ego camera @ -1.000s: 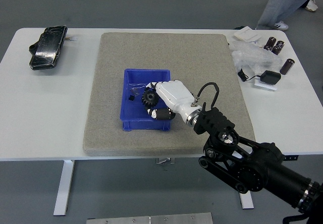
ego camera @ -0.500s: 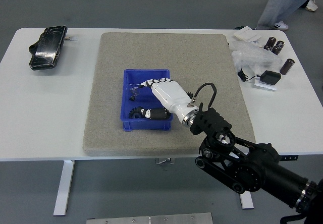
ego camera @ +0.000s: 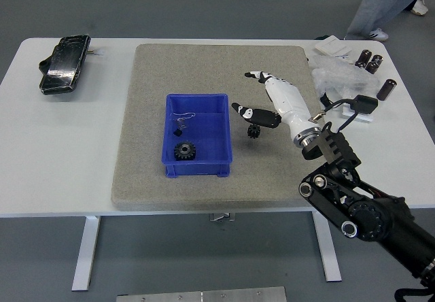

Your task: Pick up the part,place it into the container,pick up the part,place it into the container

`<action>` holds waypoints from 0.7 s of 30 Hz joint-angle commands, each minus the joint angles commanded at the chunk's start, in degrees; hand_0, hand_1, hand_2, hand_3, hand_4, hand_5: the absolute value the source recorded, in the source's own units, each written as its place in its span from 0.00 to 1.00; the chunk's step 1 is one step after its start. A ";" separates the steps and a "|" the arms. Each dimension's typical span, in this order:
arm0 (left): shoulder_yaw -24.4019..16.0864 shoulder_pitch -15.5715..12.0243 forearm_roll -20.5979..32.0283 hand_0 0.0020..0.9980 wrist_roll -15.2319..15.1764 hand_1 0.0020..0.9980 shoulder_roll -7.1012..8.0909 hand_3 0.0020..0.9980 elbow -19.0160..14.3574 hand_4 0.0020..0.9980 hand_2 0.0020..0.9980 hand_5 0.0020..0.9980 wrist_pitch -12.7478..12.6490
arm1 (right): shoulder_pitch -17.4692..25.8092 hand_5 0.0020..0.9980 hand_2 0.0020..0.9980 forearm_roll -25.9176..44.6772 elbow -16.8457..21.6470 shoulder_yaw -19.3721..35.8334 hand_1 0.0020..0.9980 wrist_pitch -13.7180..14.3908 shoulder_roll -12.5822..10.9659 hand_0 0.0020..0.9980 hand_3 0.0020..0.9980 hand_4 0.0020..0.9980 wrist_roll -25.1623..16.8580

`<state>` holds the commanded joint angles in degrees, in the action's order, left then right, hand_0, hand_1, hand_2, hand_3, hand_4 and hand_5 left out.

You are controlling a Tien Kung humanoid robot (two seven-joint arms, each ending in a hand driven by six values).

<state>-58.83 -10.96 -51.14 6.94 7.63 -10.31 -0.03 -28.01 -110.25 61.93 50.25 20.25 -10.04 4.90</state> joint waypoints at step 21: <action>0.14 0.25 -0.02 0.67 0.01 0.66 0.02 0.62 0.00 0.70 0.63 0.21 0.05 | -2.90 0.42 0.77 0.09 -8.83 -10.20 0.71 -4.77 0.86 0.73 0.78 0.79 1.53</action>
<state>-58.70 -10.72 -51.16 6.96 7.65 -10.31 0.02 -30.90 -110.16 53.10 40.04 15.48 -9.18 6.43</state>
